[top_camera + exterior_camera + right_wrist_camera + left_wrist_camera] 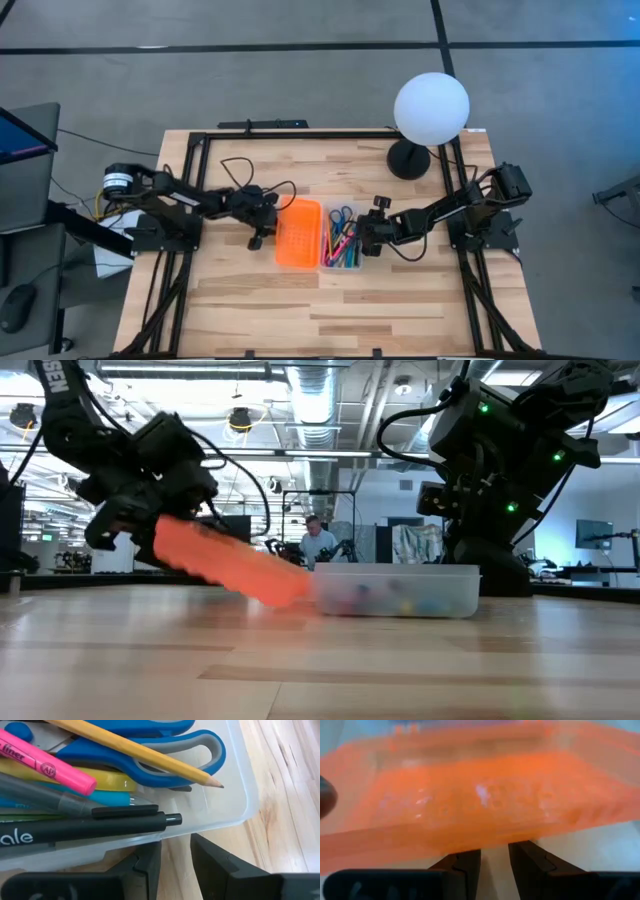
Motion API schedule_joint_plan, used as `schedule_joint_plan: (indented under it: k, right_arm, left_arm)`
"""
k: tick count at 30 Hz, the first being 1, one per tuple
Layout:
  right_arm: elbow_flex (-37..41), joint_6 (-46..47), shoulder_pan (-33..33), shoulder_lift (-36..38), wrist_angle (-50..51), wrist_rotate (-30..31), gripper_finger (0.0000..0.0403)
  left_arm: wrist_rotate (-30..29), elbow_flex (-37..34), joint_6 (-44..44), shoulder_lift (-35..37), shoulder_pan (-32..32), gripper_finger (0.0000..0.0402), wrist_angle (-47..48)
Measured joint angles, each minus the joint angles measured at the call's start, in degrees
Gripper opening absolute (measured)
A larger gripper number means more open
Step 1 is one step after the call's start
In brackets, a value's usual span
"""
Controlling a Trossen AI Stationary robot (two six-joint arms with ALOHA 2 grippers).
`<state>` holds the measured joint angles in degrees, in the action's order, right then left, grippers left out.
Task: Pick & place school supplies into a supply box
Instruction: Close the supply box
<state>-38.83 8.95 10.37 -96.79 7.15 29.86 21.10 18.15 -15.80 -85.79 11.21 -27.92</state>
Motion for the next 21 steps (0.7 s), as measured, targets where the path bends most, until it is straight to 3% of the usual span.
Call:
schedule_joint_plan:
  k: [12,21]
  right_arm:
    - [-0.02,0.02,-0.02,0.0,-0.58,-0.04,0.0102]
    - [-0.02,-1.81,-0.11,-0.09,-3.99,-0.6,0.0102]
  left_arm:
    - [-4.55,0.17,-0.09,7.58,-5.39,0.0093,-2.01]
    - [-6.45,0.27,-0.24,7.79,-8.33,0.0093,-6.54]
